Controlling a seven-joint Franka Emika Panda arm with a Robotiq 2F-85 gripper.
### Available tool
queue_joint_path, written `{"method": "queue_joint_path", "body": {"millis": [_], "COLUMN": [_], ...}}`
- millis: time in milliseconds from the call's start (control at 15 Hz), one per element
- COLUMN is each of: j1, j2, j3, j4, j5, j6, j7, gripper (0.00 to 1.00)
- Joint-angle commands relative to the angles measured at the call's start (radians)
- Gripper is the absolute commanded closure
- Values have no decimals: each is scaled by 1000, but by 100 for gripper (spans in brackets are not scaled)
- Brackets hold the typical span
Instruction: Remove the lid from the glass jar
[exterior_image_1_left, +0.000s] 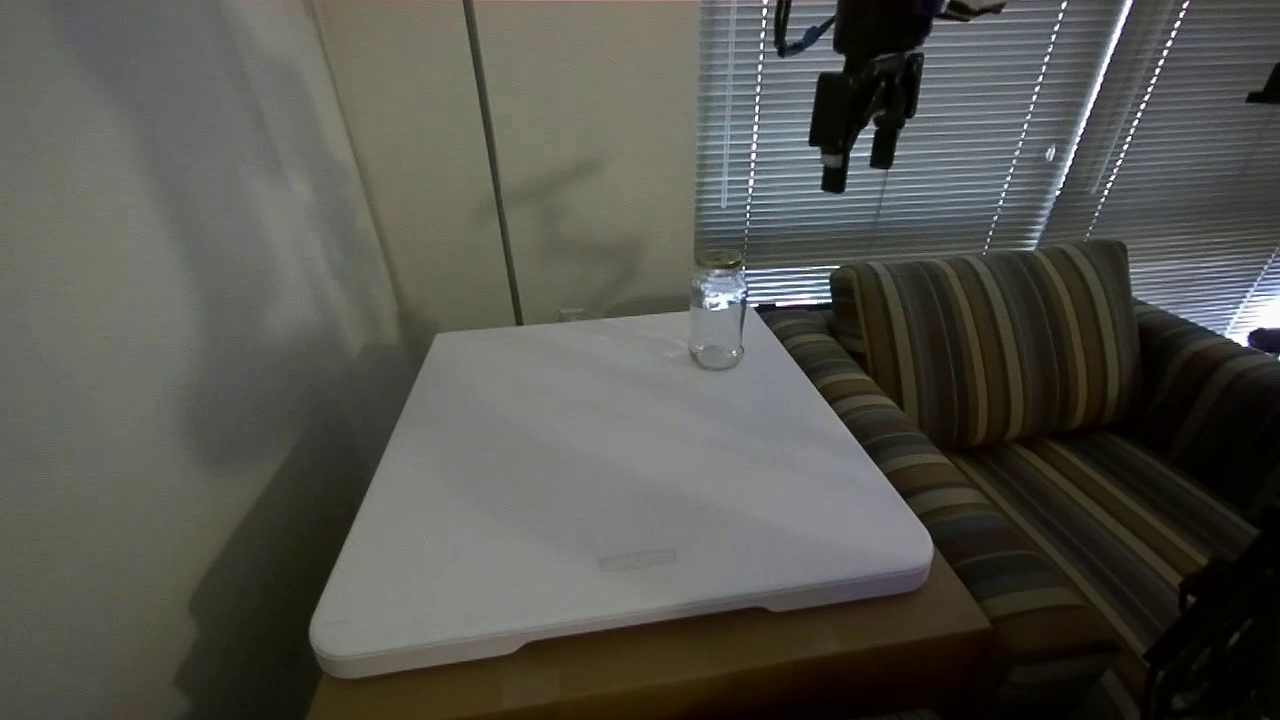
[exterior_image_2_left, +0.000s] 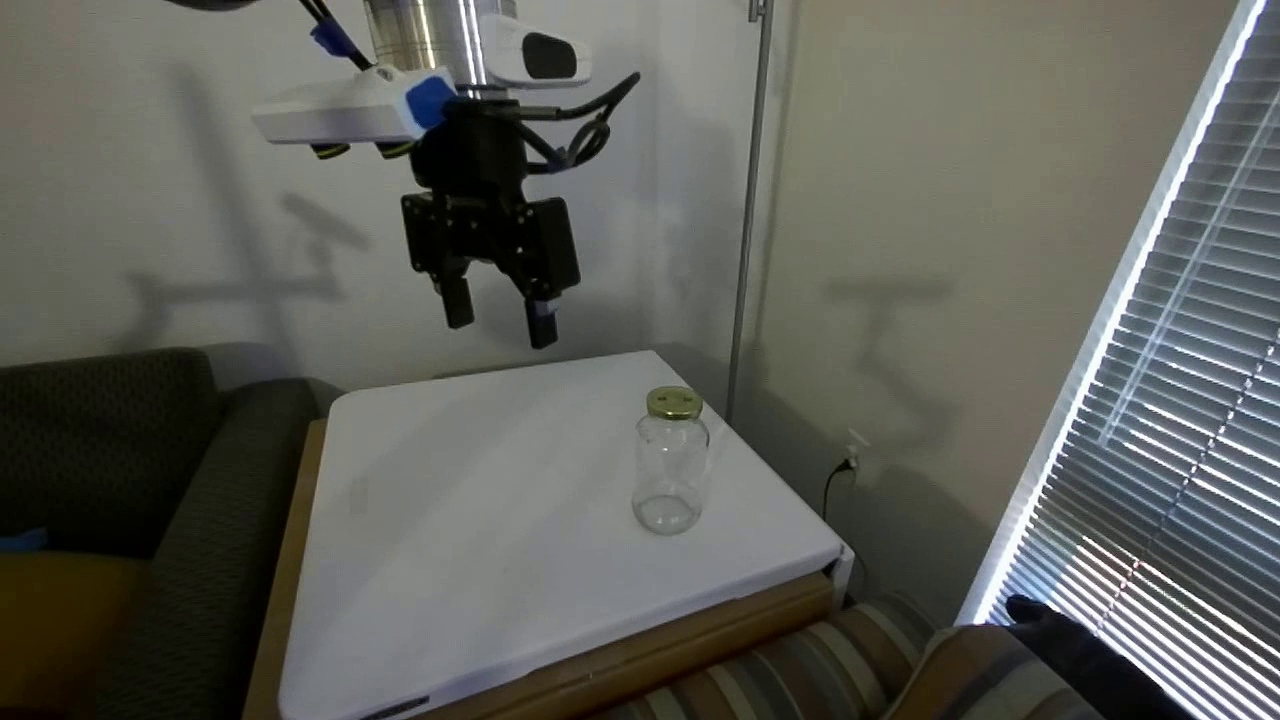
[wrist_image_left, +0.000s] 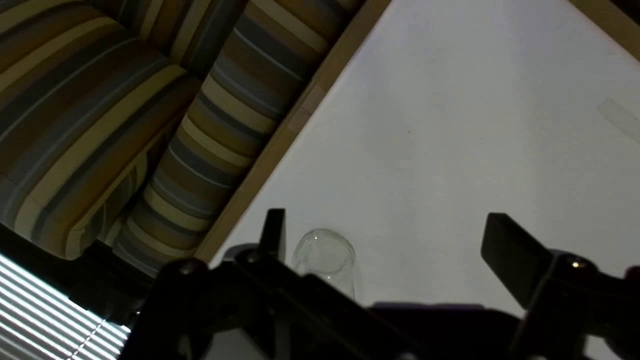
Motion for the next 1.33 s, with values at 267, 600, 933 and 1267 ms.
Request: {"method": "queue_joint_path", "body": {"millis": [267, 600, 933, 1267], "j1": [-62, -66, -67, -75], "j2": [-15, 81, 172, 223], "j3": [-19, -16, -7, 6], "j4": [-36, 24, 66, 90], "j5": [71, 107, 107, 126], "j6": [36, 53, 89, 163], "j7": [-89, -92, -98, -102], "gripper": [0, 0, 0, 0]}}
